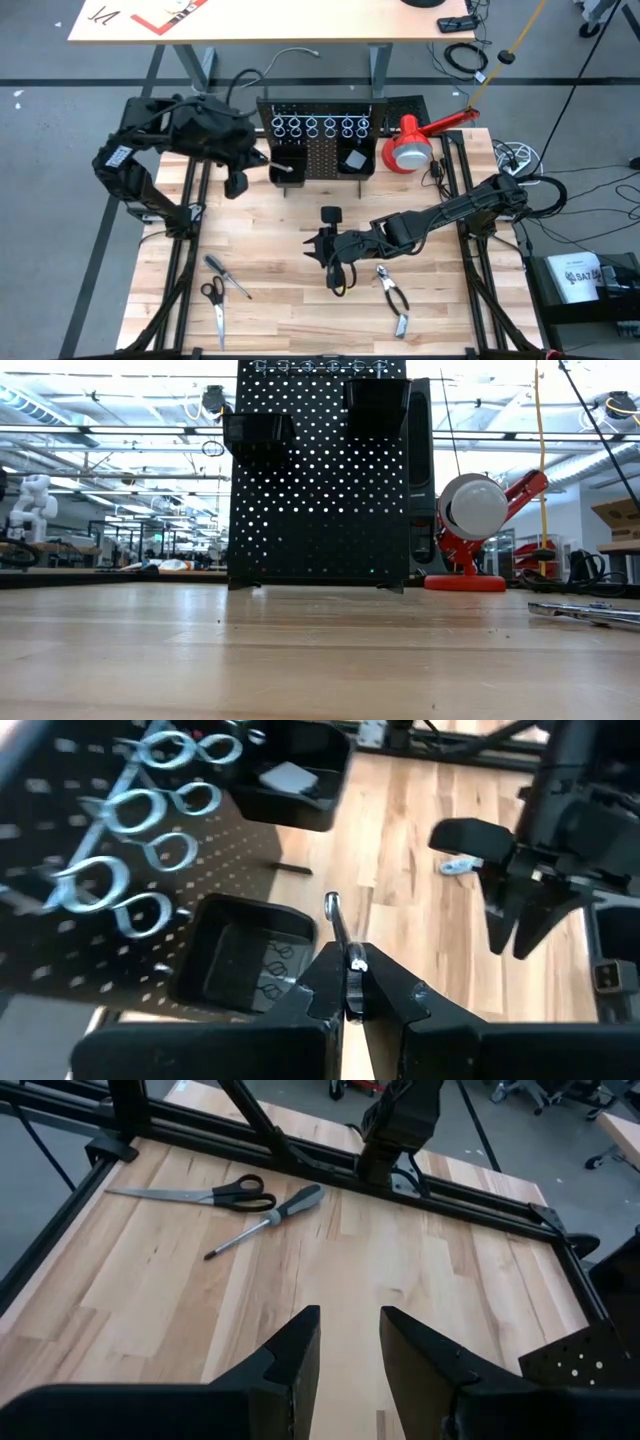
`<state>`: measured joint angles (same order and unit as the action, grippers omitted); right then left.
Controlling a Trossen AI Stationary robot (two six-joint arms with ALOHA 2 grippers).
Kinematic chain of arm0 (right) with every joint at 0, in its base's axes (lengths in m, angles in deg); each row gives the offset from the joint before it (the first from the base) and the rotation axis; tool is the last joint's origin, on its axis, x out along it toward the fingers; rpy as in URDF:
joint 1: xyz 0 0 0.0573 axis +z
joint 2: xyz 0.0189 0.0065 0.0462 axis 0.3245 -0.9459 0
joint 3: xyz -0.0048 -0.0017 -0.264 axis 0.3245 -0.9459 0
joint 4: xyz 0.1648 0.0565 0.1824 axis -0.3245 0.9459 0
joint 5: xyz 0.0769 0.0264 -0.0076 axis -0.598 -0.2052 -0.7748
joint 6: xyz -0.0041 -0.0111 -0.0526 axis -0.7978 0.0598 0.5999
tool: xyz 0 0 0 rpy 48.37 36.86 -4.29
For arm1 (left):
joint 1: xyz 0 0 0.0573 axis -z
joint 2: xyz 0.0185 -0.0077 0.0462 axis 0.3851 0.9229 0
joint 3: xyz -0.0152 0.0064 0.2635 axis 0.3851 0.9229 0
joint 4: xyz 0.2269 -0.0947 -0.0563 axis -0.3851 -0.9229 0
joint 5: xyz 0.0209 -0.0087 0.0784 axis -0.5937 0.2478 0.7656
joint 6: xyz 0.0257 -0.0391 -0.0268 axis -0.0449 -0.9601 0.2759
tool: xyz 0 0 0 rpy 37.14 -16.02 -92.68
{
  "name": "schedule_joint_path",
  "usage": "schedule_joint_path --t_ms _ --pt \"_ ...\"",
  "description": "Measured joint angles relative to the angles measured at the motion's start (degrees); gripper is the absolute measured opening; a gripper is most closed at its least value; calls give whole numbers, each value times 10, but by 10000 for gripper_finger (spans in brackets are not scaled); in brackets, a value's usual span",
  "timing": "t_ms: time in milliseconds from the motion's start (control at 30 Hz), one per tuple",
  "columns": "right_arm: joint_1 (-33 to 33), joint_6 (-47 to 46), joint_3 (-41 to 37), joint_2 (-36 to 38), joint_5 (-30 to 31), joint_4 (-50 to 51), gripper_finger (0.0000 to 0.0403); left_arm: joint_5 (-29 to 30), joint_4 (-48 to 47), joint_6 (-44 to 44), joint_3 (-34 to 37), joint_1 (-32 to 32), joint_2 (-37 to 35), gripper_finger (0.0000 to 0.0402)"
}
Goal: Hang tools onto peg board
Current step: Hang the wrench on the pegboard
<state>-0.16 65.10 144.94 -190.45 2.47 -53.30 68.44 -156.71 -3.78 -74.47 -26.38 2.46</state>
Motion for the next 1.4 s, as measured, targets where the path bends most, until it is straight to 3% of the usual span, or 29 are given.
schedule_joint_path --t_ms 333,833,1200,1400 --pt "1 -1 0 0 0 1 105 -52 0 28 0 0 47 22" --pt "1 -2 0 0 0 11 105 -72 0 29 0 0 87 22" --pt "1 -11 0 0 -2 21 105 -18 4 60 -7 -20 49 22" --pt "1 -11 0 0 -2 20 105 7 60 82 -8 -43 -1 22"
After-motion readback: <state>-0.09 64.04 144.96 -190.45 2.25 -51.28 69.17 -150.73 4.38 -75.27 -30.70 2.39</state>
